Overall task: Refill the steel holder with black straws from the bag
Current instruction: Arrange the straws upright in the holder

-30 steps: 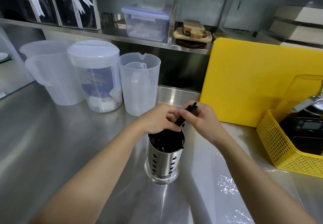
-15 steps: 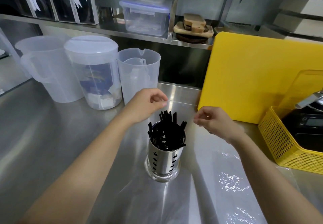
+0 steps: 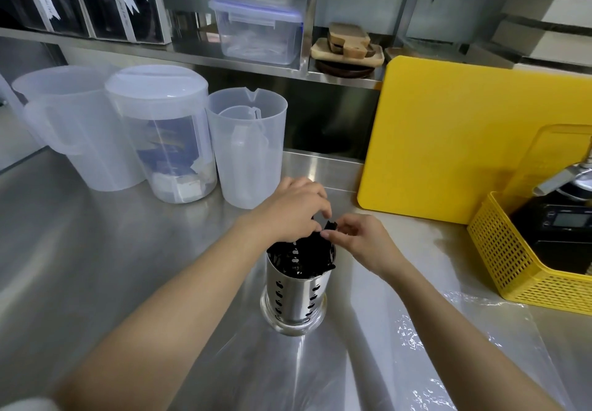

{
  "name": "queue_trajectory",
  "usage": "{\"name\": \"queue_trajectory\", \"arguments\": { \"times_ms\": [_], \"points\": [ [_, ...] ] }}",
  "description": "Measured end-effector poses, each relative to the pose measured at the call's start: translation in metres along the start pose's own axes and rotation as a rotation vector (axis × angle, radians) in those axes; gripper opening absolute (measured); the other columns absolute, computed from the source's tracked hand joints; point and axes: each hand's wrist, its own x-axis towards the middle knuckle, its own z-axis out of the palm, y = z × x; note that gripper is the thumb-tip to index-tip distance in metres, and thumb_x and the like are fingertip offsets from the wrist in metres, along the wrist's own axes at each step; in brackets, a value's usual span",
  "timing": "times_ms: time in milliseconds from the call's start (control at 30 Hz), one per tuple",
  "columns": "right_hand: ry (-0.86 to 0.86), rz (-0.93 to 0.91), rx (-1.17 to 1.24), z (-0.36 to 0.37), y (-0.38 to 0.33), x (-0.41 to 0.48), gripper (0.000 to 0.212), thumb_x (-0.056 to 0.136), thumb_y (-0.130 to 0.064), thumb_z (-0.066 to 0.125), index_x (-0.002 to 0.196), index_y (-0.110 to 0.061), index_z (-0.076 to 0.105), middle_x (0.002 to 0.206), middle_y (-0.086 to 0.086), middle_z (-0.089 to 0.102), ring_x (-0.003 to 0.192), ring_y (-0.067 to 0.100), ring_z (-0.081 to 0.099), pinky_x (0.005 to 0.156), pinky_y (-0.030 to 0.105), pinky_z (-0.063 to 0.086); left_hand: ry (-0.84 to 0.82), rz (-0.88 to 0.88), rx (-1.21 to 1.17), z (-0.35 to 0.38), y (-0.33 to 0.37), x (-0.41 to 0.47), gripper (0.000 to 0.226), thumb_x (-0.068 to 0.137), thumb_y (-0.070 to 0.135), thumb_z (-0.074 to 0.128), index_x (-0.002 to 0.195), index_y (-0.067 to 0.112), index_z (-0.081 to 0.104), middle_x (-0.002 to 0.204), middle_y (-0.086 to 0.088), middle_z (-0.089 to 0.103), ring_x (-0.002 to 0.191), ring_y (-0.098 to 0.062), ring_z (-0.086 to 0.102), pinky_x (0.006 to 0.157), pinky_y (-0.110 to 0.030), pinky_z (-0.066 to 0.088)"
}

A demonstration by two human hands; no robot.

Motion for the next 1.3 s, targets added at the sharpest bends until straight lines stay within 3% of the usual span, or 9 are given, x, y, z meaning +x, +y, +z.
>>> {"name": "queue_trajectory", "arguments": {
  "times_ms": [167,233,333,500,700,867,1000,1167,1300],
  "points": [
    [0.008,0.091,0.298,0.005,0.005,0.001,0.005,0.083,-0.006,0.064,0.079,-0.003,0.062,0.041,-0.012,0.046,0.036,0.002,0.034,0.039,0.014,0.026,-0.147,-0.093,-0.175,0.008,-0.004,0.005,0.024,0.086,0.026,0.059,0.110,0.028,0.060,0.111,0.004,0.056,0.112,-0.023,0.047,0.098,-0.040,0.038],
    [0.014,0.137,0.364,0.006,0.005,0.002,0.006,0.080,-0.005,0.066,0.075,-0.005,0.063,0.044,-0.011,0.045,0.038,0.006,0.030,0.039,0.020,0.023,-0.131,-0.115,-0.315,0.005,-0.004,0.003,0.016,0.086,0.022,0.060,0.101,0.021,0.064,0.097,0.006,0.057,0.099,-0.018,0.054,0.082,-0.029,0.044],
    [0.020,0.165,0.393,0.006,0.004,0.003,0.007,0.079,-0.003,0.067,0.073,-0.006,0.063,0.051,-0.002,0.046,0.039,0.008,0.030,0.041,0.022,0.022,-0.075,-0.111,-0.398,-0.003,-0.003,0.001,0.010,0.085,0.018,0.062,0.094,0.017,0.067,0.089,0.007,0.060,0.087,-0.010,0.053,0.066,-0.016,0.038],
    [0.015,0.155,0.390,0.007,0.003,0.004,0.009,0.078,0.000,0.066,0.074,-0.006,0.062,0.057,0.003,0.045,0.038,0.006,0.034,0.039,0.021,0.026,-0.118,-0.114,-0.441,-0.003,-0.001,0.001,0.026,0.082,0.013,0.066,0.107,0.018,0.063,0.104,0.002,0.064,0.096,-0.013,0.057,0.078,-0.021,0.042],
    [0.042,0.106,0.411,0.004,-0.001,0.004,0.014,0.078,0.000,0.067,0.069,-0.009,0.060,0.054,0.000,0.046,0.038,0.001,0.035,0.039,0.015,0.027,-0.084,-0.124,-0.403,-0.003,-0.001,0.003,0.020,0.081,0.020,0.067,0.101,0.018,0.064,0.087,0.010,0.054,0.087,-0.010,0.051,0.063,-0.015,0.036],
    [0.169,-0.057,0.406,-0.009,-0.019,0.007,0.021,0.079,0.001,0.066,0.066,-0.013,0.057,0.043,-0.015,0.047,0.041,-0.001,0.037,0.043,0.008,0.028,0.085,-0.106,-0.521,-0.022,-0.006,-0.001,0.017,0.083,0.026,0.065,0.099,0.022,0.063,0.103,0.010,0.059,0.102,-0.008,0.055,0.088,-0.024,0.040],
    [0.242,-0.155,0.458,-0.028,-0.050,0.011,0.022,0.082,-0.002,0.063,0.067,-0.014,0.053,0.041,-0.014,0.046,0.038,0.000,0.036,0.038,0.013,0.027,0.077,-0.041,-0.656,-0.042,-0.001,-0.005,0.023,0.082,0.023,0.067,0.103,0.014,0.064,0.102,0.002,0.067,0.095,-0.008,0.062,0.089,-0.022,0.048],
    [0.256,-0.356,0.429,-0.040,-0.091,0.013,0.017,0.083,-0.002,0.062,0.072,-0.013,0.055,0.048,-0.011,0.049,0.039,0.001,0.040,0.042,0.010,0.031,0.149,-0.005,-0.726,-0.046,0.011,-0.007,0.011,0.083,0.017,0.065,0.092,0.011,0.066,0.088,-0.004,0.070,0.087,-0.018,0.066,0.090,-0.039,0.051],
    [0.291,-0.465,0.315,-0.044,-0.093,0.014,0.011,0.084,-0.009,0.059,0.091,-0.018,0.057,0.061,0.003,0.048,0.049,0.002,0.043,0.049,0.013,0.035,0.278,-0.064,-0.858,-0.055,0.010,-0.010,0.004,0.081,0.011,0.067,0.080,0.011,0.064,0.074,-0.005,0.068,0.073,-0.019,0.066,0.082,-0.040,0.056]
  ]
}}
